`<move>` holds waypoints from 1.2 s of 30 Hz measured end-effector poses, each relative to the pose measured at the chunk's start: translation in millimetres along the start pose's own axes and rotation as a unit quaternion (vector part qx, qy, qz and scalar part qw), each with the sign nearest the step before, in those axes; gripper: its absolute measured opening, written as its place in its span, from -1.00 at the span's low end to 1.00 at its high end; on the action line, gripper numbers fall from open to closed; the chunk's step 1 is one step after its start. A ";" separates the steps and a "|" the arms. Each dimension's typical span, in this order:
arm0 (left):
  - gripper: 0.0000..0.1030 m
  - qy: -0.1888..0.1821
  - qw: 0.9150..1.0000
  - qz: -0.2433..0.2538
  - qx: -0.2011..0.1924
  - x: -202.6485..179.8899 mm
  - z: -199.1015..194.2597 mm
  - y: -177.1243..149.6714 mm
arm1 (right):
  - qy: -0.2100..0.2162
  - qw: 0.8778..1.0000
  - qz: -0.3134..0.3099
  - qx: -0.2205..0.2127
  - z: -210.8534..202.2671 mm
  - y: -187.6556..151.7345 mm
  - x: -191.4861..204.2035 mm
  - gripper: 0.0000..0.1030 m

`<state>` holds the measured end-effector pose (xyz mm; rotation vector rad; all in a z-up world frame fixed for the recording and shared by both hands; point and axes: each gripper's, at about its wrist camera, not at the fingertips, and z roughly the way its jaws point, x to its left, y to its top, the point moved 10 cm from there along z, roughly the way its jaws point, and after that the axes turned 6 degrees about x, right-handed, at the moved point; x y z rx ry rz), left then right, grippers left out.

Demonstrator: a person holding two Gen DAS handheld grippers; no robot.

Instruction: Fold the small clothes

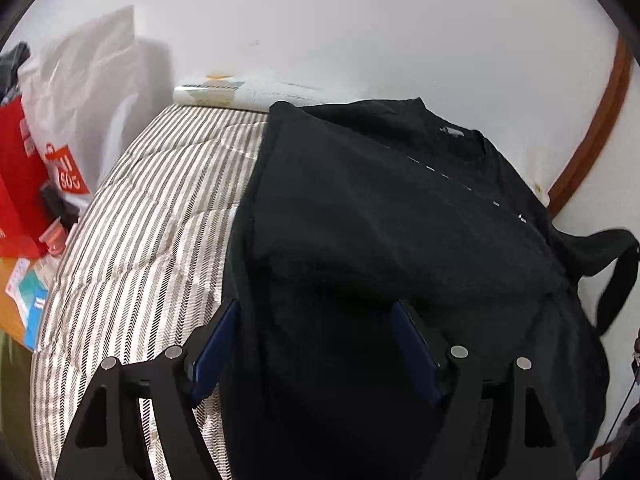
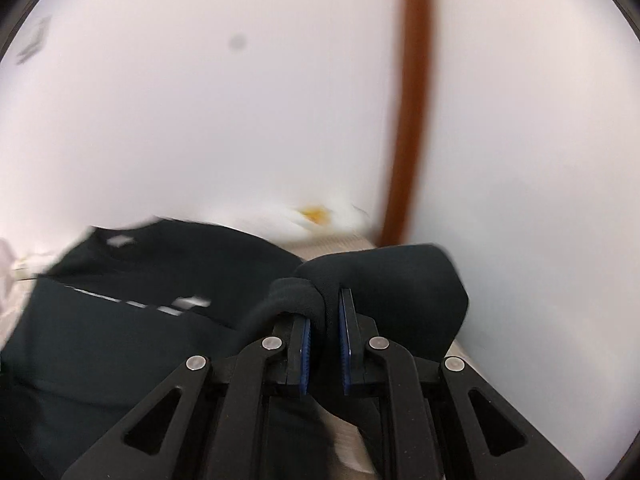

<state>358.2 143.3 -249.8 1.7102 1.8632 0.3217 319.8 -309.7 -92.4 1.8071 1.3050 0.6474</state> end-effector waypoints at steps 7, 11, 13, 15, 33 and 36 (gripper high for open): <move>0.47 0.011 1.000 0.002 -0.001 3.6 1.3 -0.6 | 0.066 0.991 -0.113 0.001 21.3 -17.9 154.9 -0.71; 0.47 0.015 1.000 0.011 0.001 0.2 3.5 -1.0 | 0.059 0.980 -0.185 0.053 58.0 -72.5 201.8 -0.61; 0.47 0.018 1.000 0.014 0.002 0.1 4.2 -1.0 | 0.050 0.974 -0.206 0.079 70.5 -92.1 204.0 -0.26; 0.47 0.018 1.000 0.016 0.005 -0.6 5.8 -1.0 | 0.048 0.974 -0.201 0.093 74.4 -101.6 193.1 0.15; 0.50 0.032 0.999 0.038 0.003 -5.0 7.9 -5.2 | 0.058 0.983 0.053 0.164 57.0 -125.8 -40.4 0.59; 0.51 0.038 0.998 0.047 0.003 -6.6 10.8 -6.5 | 0.101 0.974 0.092 0.180 69.6 -131.2 -41.8 0.59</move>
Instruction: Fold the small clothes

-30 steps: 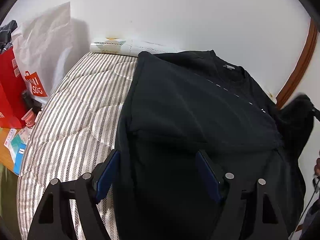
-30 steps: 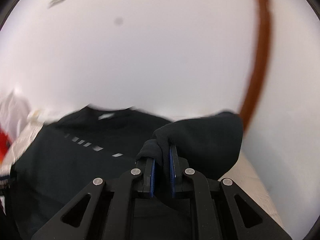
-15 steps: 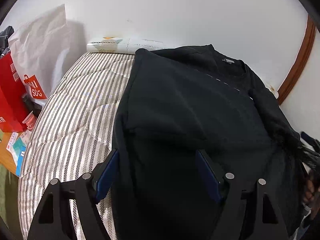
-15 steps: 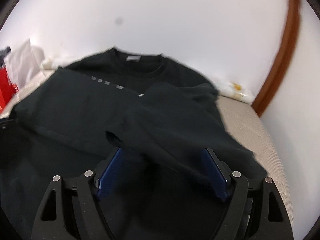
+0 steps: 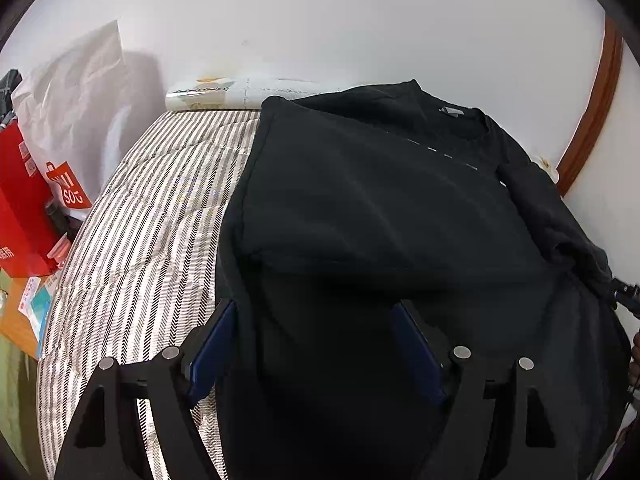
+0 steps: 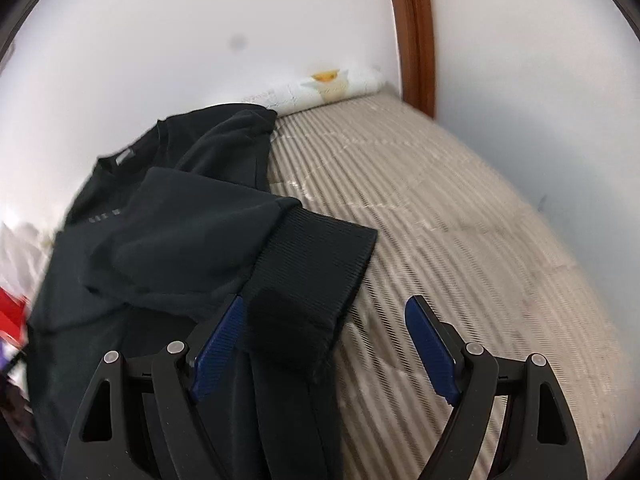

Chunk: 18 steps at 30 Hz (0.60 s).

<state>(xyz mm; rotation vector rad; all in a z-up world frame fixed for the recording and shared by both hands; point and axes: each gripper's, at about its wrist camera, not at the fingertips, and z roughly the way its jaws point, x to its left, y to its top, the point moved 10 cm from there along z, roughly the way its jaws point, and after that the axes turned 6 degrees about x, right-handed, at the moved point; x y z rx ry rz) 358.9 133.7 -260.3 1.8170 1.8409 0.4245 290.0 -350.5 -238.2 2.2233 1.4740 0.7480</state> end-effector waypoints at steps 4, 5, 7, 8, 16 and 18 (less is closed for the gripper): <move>0.53 0.007 1.000 0.013 -0.003 -2.4 1.3 -1.0 | 0.039 0.998 0.018 0.034 30.1 9.1 6.2 0.49; 0.53 0.008 1.000 0.015 -0.003 -2.6 1.4 -1.1 | 0.051 0.998 0.023 0.041 37.1 12.6 8.8 0.35; 0.53 0.009 1.000 0.016 -0.002 -2.4 1.3 -0.8 | 0.076 0.996 0.018 0.041 38.1 15.9 19.8 -0.23; 0.53 0.009 1.000 0.016 -0.003 -3.0 1.2 -0.3 | 0.072 0.997 0.006 0.030 33.5 17.5 25.0 -0.34; 0.53 0.019 1.000 0.020 -0.011 -0.2 -18.6 2.1 | 0.010 0.993 -0.087 -0.083 -53.7 35.2 92.7 -0.75; 0.53 0.021 1.000 0.015 -0.014 3.5 -33.5 -4.9 | 0.015 0.988 -0.114 -0.103 -76.9 39.9 125.9 -0.75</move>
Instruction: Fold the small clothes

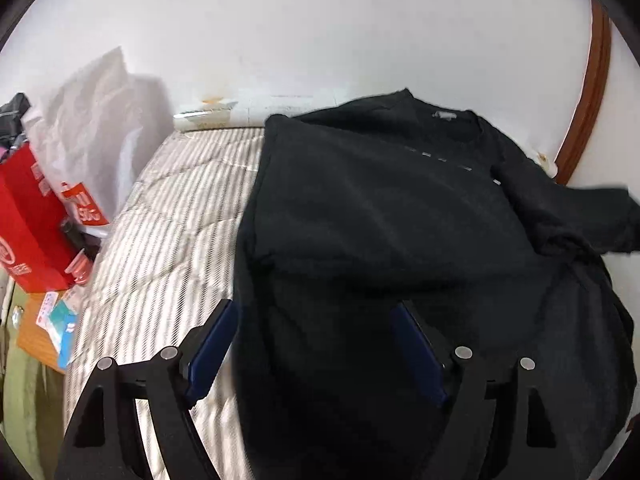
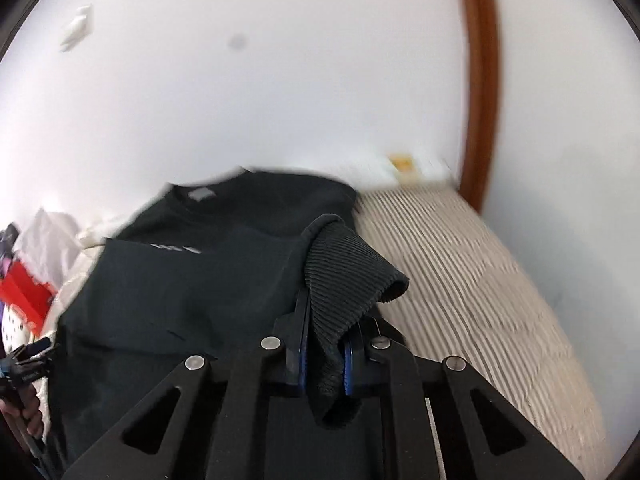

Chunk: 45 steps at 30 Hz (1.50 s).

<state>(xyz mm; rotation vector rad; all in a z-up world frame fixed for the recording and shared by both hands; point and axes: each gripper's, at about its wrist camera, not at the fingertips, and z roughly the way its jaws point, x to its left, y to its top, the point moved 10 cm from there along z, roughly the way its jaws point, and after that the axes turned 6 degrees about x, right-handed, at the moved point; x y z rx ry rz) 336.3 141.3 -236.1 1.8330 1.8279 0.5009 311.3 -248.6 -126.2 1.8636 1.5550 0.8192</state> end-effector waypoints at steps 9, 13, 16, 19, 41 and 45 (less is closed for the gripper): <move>0.53 0.027 0.999 0.009 0.039 38.8 -36.0 -78.0 | 0.103 0.990 -0.090 -0.014 -8.5 35.6 205.7 -0.76; 0.53 0.025 0.999 -0.005 0.034 59.9 -49.2 -90.7 | 0.142 0.981 -0.133 0.001 13.6 29.4 301.5 -0.76; 0.53 0.019 0.999 -0.016 0.026 69.7 -54.6 -89.2 | 0.122 0.976 -0.181 0.003 48.6 18.4 357.5 -0.75; 0.53 0.010 1.000 -0.022 0.018 72.7 -56.6 -83.0 | 0.104 0.975 -0.195 0.028 89.3 0.9 385.2 -0.68; 0.39 0.019 1.000 -0.006 -0.007 -0.6 28.1 60.2 | -0.108 0.988 -0.066 0.087 123.6 -22.4 20.6 0.09; 0.01 0.017 0.999 -0.031 0.012 3.3 59.3 71.0 | -0.123 0.986 -0.029 0.110 137.6 -32.2 -17.6 0.09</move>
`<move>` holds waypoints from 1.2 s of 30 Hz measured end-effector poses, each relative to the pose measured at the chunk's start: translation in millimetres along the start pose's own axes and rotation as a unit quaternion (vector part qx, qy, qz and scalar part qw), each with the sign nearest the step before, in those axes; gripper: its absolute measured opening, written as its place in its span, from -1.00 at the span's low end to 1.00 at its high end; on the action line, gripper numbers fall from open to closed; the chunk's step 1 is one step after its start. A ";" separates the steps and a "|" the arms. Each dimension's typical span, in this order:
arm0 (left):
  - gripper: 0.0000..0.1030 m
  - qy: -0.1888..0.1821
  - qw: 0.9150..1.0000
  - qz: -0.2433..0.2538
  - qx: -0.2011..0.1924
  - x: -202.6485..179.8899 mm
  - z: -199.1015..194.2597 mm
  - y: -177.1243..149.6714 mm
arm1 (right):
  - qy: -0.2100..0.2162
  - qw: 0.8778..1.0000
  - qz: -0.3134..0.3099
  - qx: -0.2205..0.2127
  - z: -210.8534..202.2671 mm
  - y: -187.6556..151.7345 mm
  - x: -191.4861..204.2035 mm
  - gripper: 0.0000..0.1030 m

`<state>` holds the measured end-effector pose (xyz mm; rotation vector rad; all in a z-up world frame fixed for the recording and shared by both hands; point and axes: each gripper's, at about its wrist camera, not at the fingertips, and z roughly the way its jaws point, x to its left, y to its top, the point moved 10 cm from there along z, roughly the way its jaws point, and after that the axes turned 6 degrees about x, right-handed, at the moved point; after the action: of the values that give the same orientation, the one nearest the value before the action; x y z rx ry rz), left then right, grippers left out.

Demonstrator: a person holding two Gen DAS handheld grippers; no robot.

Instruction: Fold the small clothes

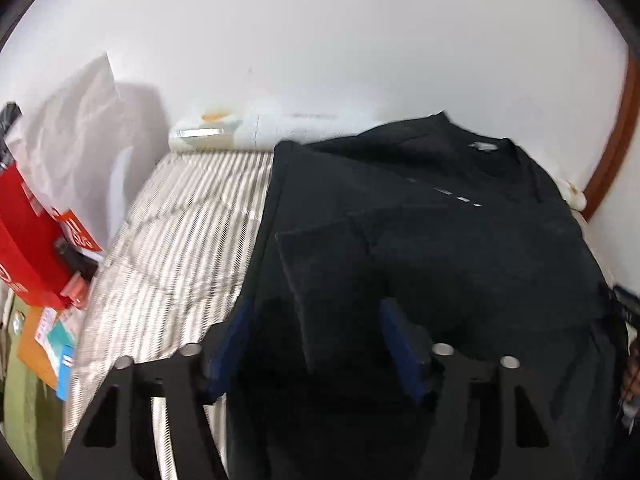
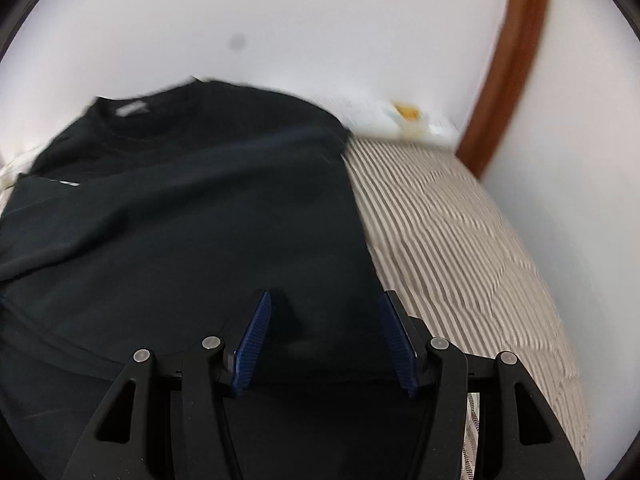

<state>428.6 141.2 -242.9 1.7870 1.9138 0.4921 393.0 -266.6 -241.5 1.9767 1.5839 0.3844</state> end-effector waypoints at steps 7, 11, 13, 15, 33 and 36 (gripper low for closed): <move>-0.86 -0.001 1.000 -0.004 -0.030 3.6 -5.0 7.4 | 0.038 0.997 0.028 -0.058 -13.8 4.8 -14.5 0.09; -0.86 0.014 1.000 0.004 -0.012 7.6 2.5 3.0 | 0.028 0.999 0.022 -0.038 2.4 3.7 -19.0 0.09; -0.86 0.025 1.000 0.012 -0.007 5.4 6.3 -1.6 | 0.033 0.999 0.030 -0.015 16.6 -4.7 -22.4 0.09; -0.85 0.032 0.999 0.018 -0.013 4.2 0.3 -3.3 | 0.040 0.998 0.045 -0.019 11.6 -6.2 -28.4 0.10; -0.78 0.004 0.999 0.031 -0.042 -32.2 -103.8 -44.1 | 0.044 0.998 0.022 -0.048 -97.2 -71.6 -61.1 0.10; -0.32 0.012 0.998 0.040 -0.056 -37.4 -128.0 -58.8 | 0.051 0.998 0.008 -0.048 -115.0 -94.0 -63.3 0.10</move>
<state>309.4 106.3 -166.7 1.7982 1.7993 0.6385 238.7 -285.7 -197.8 1.9250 1.5812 0.5652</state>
